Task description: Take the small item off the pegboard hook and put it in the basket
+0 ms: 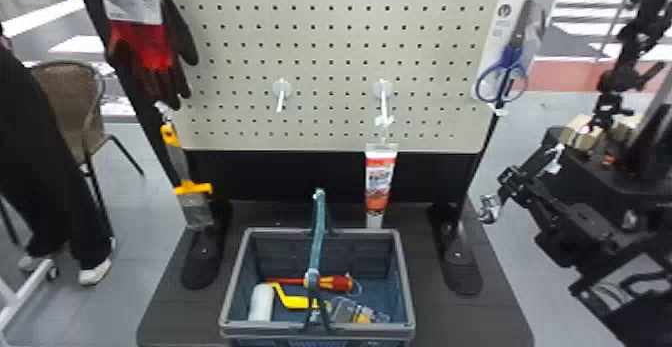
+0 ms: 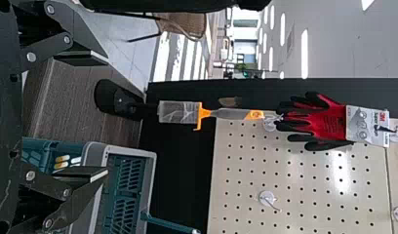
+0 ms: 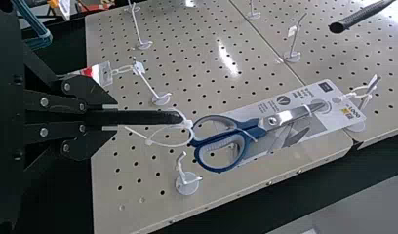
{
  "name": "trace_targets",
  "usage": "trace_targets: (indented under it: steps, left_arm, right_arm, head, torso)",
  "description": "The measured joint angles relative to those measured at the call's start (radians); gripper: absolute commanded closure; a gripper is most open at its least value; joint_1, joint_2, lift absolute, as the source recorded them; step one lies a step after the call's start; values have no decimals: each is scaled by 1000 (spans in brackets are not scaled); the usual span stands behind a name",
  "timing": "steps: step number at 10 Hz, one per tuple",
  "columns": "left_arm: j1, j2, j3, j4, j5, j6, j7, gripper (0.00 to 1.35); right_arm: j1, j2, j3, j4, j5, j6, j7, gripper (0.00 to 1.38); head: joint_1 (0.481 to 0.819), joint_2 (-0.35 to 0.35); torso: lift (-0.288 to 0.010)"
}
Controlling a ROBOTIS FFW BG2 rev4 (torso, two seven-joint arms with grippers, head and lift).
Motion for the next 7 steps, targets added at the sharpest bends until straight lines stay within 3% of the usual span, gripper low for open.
trace_targets:
  steps: [3, 7]
  left_arm:
    - [-8, 5, -8, 6, 4, 2, 0, 467]
    - [-20, 14, -18, 11, 7, 4, 0, 467]
  right_arm:
    - [27, 63, 22, 27, -27, -5, -33, 1204]
    - [-28, 74, 124, 203, -85, -70, -35, 1204]
  head:
    - [549, 0]
    - [549, 0]
  torso:
    - [-100]
    - [-100]
